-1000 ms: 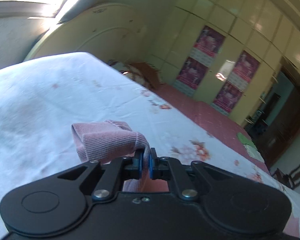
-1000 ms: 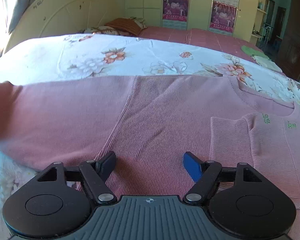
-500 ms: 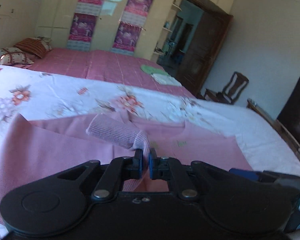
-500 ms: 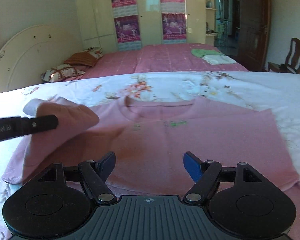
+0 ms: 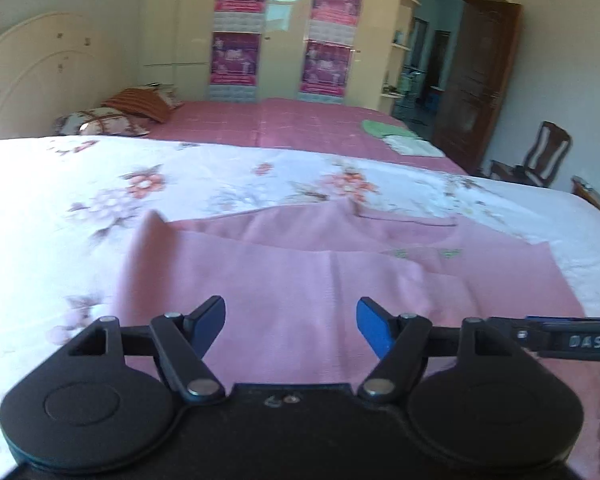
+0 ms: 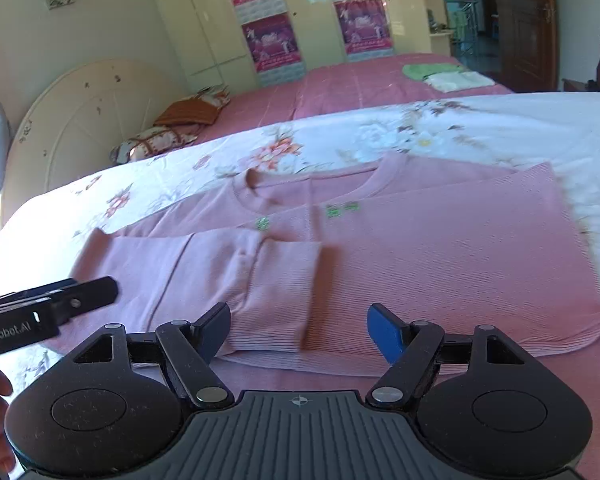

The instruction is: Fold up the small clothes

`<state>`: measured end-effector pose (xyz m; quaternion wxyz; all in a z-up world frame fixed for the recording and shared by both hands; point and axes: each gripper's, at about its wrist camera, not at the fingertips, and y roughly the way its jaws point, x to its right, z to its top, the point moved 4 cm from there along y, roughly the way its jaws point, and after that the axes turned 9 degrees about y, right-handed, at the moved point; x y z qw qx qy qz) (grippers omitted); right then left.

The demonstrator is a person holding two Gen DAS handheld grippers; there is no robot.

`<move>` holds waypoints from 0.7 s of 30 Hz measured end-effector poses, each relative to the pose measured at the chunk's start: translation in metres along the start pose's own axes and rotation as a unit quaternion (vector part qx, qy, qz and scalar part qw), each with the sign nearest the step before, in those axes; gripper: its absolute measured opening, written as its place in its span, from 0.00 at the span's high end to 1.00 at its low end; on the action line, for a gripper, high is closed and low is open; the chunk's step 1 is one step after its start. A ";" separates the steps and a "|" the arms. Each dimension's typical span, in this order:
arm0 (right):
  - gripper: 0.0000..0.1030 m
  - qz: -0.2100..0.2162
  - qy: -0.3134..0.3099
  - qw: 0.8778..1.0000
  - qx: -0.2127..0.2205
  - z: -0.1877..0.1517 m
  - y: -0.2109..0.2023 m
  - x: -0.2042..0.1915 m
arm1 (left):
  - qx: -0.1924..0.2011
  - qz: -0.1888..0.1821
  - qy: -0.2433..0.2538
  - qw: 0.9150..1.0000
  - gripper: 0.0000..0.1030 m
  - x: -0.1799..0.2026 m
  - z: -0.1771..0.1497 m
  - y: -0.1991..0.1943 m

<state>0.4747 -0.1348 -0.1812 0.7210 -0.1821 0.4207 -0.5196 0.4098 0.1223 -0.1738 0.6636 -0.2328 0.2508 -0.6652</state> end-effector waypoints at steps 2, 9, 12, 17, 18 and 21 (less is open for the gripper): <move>0.28 -0.003 -0.006 1.000 -0.011 -0.002 0.007 -0.006 | -0.018 0.035 -0.026 0.999 0.32 -0.026 -0.008 0.003; 0.28 -0.028 -0.009 0.999 -0.034 -0.007 0.042 -0.013 | -0.063 0.067 -0.073 0.993 0.33 -0.065 -0.035 0.021; 0.50 -0.027 -0.012 0.999 -0.024 -0.006 0.046 -0.020 | -0.063 0.071 -0.057 0.994 0.33 -0.063 -0.038 0.022; 0.69 -0.016 -0.005 1.000 -0.023 -0.002 0.049 -0.024 | -0.047 0.062 -0.073 0.994 0.30 -0.064 -0.033 0.016; 0.80 -0.011 0.000 1.000 -0.020 -0.001 0.048 -0.024 | -0.044 0.064 -0.072 0.994 0.30 -0.065 -0.031 0.016; 0.96 -0.016 -0.015 1.000 0.003 0.005 0.040 -0.026 | -0.037 0.067 -0.068 0.995 0.30 -0.066 -0.028 0.015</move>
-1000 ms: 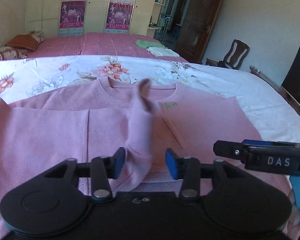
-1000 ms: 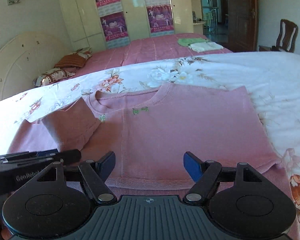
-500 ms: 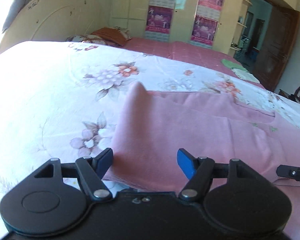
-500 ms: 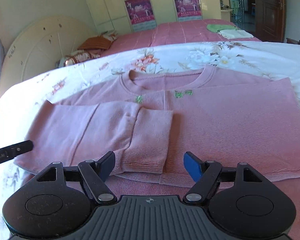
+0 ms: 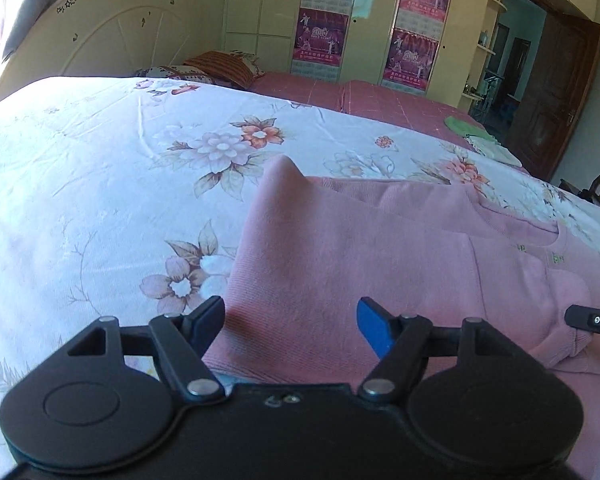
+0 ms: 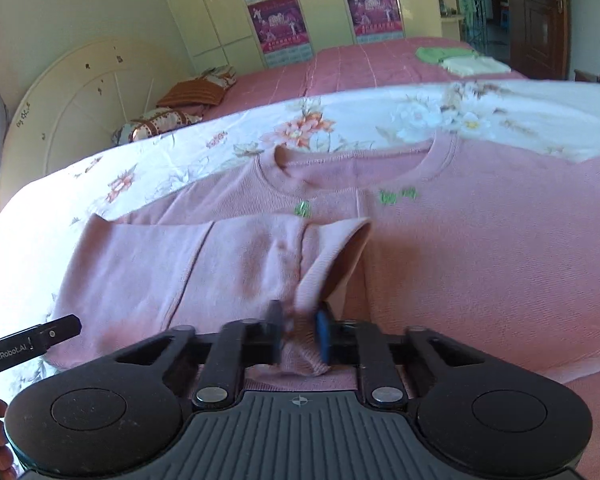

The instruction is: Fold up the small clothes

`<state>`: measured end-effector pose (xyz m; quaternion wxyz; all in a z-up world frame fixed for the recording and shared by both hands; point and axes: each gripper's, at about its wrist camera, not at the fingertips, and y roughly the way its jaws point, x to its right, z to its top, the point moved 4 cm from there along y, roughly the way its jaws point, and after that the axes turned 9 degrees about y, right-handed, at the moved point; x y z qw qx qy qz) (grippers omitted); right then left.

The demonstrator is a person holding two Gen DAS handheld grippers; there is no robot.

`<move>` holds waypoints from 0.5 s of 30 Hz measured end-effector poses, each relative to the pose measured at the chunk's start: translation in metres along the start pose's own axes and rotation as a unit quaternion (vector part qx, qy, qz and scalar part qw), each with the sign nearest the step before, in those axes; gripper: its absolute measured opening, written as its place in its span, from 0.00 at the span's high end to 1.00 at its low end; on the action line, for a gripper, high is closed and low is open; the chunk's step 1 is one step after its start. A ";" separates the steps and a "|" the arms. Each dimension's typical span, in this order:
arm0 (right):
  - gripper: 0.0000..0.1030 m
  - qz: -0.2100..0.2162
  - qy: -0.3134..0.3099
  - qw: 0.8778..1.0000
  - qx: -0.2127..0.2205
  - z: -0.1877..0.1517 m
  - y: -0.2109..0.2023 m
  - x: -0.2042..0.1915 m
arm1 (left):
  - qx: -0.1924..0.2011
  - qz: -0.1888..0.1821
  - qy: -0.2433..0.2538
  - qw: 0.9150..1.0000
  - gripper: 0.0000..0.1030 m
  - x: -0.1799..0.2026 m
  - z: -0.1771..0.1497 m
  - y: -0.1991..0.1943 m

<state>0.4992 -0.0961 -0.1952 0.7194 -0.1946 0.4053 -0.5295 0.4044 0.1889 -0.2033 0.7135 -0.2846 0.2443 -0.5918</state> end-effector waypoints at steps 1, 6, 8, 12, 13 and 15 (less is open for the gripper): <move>0.96 0.002 -0.003 1.000 0.001 0.002 -0.002 -0.001 | 0.000 0.001 0.001 1.000 0.30 0.000 0.000 0.000; 0.96 0.006 -0.015 1.000 0.000 0.012 -0.013 0.005 | 0.007 0.009 -0.006 1.000 0.28 -0.004 0.003 -0.002; 0.96 0.013 0.016 0.999 -0.040 0.011 -0.006 0.017 | 0.004 0.017 -0.002 1.000 0.26 -0.006 0.002 -0.001; 0.33 -0.003 0.039 0.998 -0.046 0.004 0.001 0.032 | -0.006 0.026 -0.013 1.000 0.25 -0.014 0.001 0.004; 0.33 0.006 0.046 0.998 -0.050 0.002 0.003 0.032 | -0.007 0.028 -0.016 0.999 0.24 -0.016 0.001 0.006; 0.55 0.018 0.056 0.997 -0.044 0.002 0.005 0.029 | -0.011 0.032 -0.016 0.999 0.24 -0.018 0.002 0.010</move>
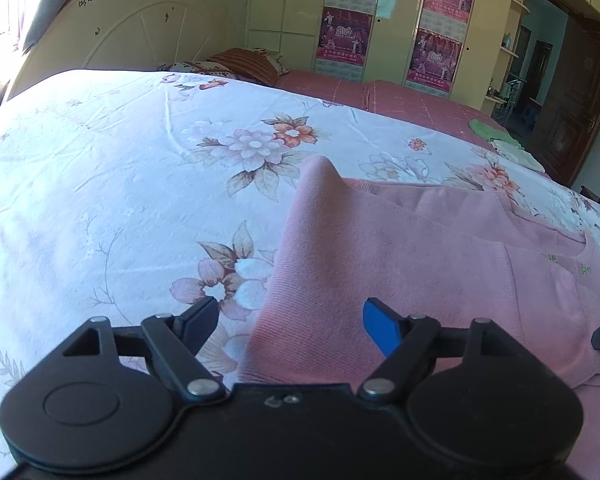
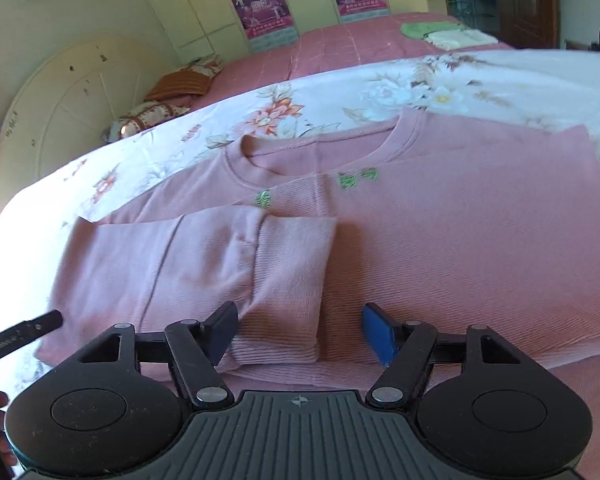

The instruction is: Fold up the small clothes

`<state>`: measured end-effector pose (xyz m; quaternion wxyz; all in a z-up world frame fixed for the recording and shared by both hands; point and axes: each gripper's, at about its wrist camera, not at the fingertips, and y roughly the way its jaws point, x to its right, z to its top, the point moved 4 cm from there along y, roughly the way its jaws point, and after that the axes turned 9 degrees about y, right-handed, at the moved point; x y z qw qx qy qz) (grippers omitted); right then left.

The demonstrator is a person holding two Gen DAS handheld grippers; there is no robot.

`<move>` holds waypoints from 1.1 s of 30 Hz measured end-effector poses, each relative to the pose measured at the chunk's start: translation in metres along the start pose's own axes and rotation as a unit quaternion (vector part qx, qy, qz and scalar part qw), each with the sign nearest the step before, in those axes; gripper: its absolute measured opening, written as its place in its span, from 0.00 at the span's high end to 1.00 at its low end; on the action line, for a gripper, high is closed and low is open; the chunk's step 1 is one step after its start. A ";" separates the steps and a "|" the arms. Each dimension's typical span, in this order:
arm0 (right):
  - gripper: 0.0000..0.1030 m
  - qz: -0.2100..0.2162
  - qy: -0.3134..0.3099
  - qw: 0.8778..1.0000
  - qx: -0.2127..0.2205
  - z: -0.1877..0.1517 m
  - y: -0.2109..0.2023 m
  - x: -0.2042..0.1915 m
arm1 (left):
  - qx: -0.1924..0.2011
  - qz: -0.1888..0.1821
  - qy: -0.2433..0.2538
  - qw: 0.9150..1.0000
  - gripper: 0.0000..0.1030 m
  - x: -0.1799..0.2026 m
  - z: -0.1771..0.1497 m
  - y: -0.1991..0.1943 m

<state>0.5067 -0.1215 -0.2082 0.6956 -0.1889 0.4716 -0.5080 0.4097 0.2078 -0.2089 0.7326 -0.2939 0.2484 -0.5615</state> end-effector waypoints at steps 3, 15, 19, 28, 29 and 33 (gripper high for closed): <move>0.90 -0.009 -0.013 1.000 0.002 0.000 0.007 -0.009 | -0.003 0.000 -0.002 1.000 0.24 -0.001 0.001 0.005; 0.95 -0.067 -0.117 0.983 0.124 0.035 -0.062 0.000 | 0.014 -0.022 0.017 1.000 0.22 0.023 0.007 -0.001; 0.95 -0.097 -0.109 0.984 0.099 0.025 -0.060 0.036 | -0.017 -0.027 0.029 0.999 0.23 0.033 -0.007 0.014; 0.98 -0.121 -0.017 0.991 0.061 0.016 -0.053 0.099 | -0.004 -0.037 0.038 0.999 0.29 0.031 0.010 0.011; 0.87 -0.112 -0.010 0.991 0.065 0.021 -0.056 0.098 | -0.002 -0.033 0.037 0.999 0.18 0.030 0.015 0.012; 0.15 -0.088 0.010 0.992 0.084 0.043 -0.050 0.086 | 0.000 -0.030 0.044 0.999 0.19 0.032 0.033 0.024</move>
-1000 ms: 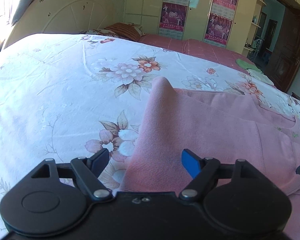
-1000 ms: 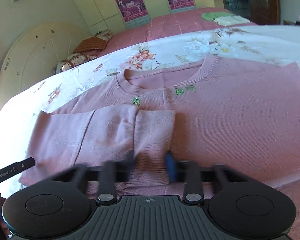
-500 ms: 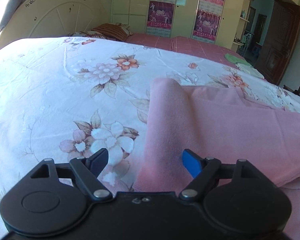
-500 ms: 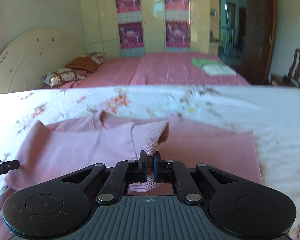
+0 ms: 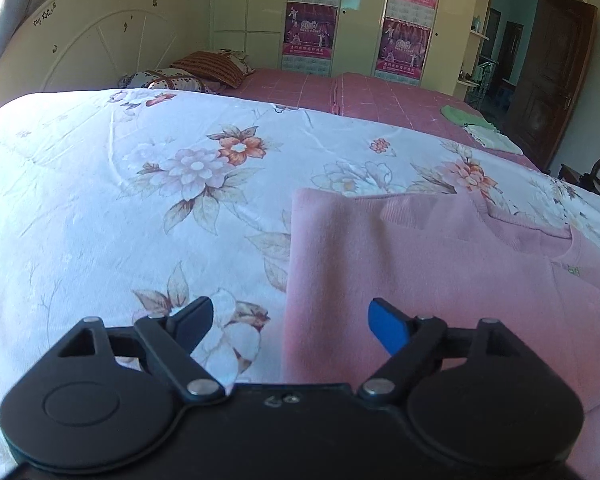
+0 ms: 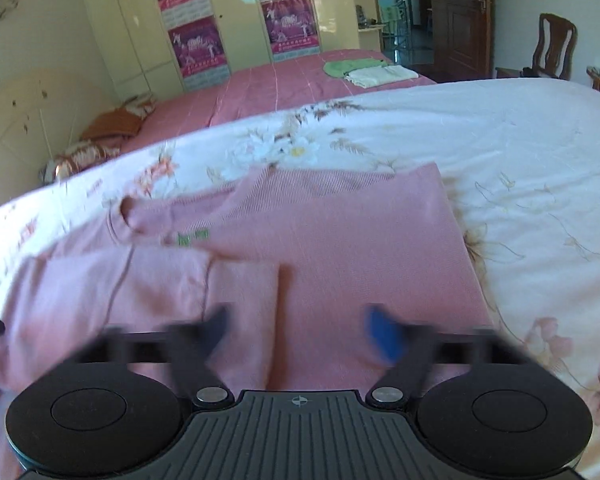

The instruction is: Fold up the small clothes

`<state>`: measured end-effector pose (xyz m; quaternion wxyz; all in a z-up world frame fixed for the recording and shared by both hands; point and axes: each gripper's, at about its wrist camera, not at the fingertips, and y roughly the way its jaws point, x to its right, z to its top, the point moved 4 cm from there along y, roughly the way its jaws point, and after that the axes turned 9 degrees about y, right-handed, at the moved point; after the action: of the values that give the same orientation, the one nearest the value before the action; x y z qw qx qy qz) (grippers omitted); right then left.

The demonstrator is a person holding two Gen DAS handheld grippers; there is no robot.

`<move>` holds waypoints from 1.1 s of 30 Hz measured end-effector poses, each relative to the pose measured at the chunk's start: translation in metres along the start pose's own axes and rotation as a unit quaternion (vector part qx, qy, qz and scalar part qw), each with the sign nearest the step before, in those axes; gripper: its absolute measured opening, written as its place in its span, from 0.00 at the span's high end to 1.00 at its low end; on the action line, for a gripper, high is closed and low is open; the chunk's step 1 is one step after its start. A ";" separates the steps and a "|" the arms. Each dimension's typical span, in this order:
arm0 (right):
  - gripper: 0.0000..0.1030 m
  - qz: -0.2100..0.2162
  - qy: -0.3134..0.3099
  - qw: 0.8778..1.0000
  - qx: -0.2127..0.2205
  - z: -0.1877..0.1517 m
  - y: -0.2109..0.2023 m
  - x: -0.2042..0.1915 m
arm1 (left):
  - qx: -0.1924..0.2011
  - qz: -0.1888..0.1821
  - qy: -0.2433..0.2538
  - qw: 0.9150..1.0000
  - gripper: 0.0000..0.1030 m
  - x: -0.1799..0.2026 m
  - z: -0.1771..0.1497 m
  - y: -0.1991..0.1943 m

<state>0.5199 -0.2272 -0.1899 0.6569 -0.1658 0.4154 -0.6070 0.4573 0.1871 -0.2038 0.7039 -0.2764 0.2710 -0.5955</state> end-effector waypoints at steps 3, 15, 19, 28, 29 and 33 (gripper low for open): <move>0.49 -0.002 -0.014 1.000 -0.017 0.004 0.022 -0.016 | -0.006 0.006 0.007 1.000 0.29 0.001 0.006 0.016; 0.93 -0.020 -0.090 0.996 0.008 -0.003 0.045 -0.044 | 0.000 0.000 -0.037 0.999 0.30 -0.015 0.029 0.046; 0.93 -0.048 -0.099 0.993 0.044 0.000 0.036 -0.034 | 0.000 0.004 -0.034 0.999 0.27 -0.015 0.034 0.055; 0.92 -0.047 -0.068 0.996 0.023 0.002 0.041 -0.019 | 0.013 0.033 0.002 0.999 0.30 -0.010 0.026 0.062; 0.91 -0.037 -0.063 0.997 0.031 0.004 0.034 -0.020 | 0.013 0.029 0.004 0.999 0.35 -0.011 0.027 0.059; 0.91 -0.030 -0.087 0.996 0.017 -0.009 0.029 -0.027 | 0.015 0.012 0.000 1.000 0.45 -0.016 0.021 0.028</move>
<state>0.5344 -0.1935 -0.2075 0.6750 -0.2189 0.3407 -0.6167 0.4895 0.2079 -0.2083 0.7151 -0.2625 0.2652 -0.5911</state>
